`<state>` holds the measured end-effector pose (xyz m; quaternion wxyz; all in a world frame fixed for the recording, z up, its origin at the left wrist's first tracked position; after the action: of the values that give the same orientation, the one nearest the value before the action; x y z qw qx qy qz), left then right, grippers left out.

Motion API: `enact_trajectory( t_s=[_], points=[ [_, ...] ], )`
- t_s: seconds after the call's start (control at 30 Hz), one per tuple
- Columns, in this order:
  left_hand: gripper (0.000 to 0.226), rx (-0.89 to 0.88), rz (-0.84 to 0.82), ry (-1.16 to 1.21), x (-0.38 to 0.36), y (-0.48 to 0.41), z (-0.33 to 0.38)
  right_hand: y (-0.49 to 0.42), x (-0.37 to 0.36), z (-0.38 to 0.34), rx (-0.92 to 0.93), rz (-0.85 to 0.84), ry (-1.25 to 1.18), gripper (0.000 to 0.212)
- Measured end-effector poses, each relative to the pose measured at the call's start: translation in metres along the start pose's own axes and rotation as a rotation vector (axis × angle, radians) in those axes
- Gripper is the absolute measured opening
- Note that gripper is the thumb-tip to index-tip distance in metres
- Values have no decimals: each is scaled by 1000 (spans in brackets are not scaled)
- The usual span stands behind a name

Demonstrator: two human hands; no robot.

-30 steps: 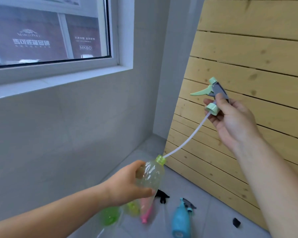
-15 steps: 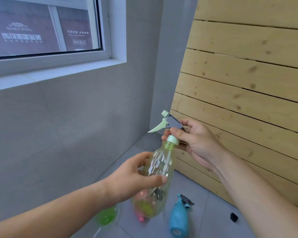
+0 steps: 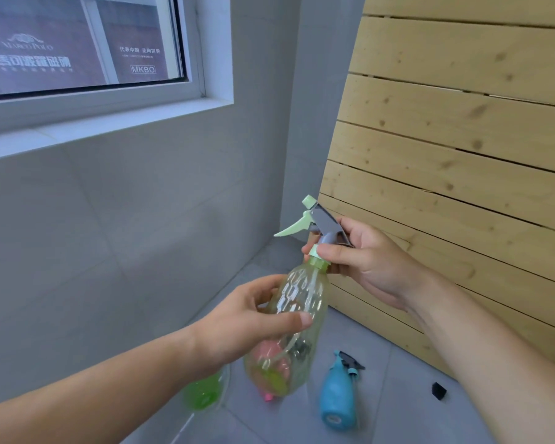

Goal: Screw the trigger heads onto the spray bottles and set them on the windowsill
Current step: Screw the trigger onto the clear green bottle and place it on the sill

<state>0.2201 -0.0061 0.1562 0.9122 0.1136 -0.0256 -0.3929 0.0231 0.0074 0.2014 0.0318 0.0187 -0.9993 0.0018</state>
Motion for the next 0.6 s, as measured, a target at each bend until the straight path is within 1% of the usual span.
enact_trajectory(
  t_s=[0.07,0.13,0.23,0.33,0.37,0.43,0.5,0.53,0.6],
  points=[
    [40,-7,-9,9,0,1,1,0,1,-2,7,-25,-1,36],
    [40,-8,-11,4,0,3,1,0,0,-2,21,-14,46,32],
    [41,-21,3,-16,-2,4,3,-3,-3,0,39,60,162,31],
    [41,-43,-3,-28,-3,4,7,-4,-8,0,54,139,157,30],
    [41,-47,-4,-26,-3,5,8,-4,-8,0,51,138,128,28],
    [40,-51,5,-28,-2,4,10,-3,-5,-1,29,79,10,26],
    [40,-54,20,-49,0,2,10,-2,-2,-2,27,12,-58,29],
    [39,-54,29,-64,2,2,9,-1,-1,-2,29,6,-36,30],
    [38,-54,36,-104,3,0,7,-3,-2,2,27,65,69,26]
  ],
)
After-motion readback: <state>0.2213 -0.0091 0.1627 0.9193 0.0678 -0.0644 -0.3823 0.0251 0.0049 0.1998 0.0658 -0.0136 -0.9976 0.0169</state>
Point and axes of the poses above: each hand's wrist, its own y-axis away from the middle knuckle, its own x-axis out of the back of the hand, z = x × y, the point moved 3 cm from there along -y, towards the middle knuckle, and after that the axes turned 2 degrees about -z, right-handed, at the moved point
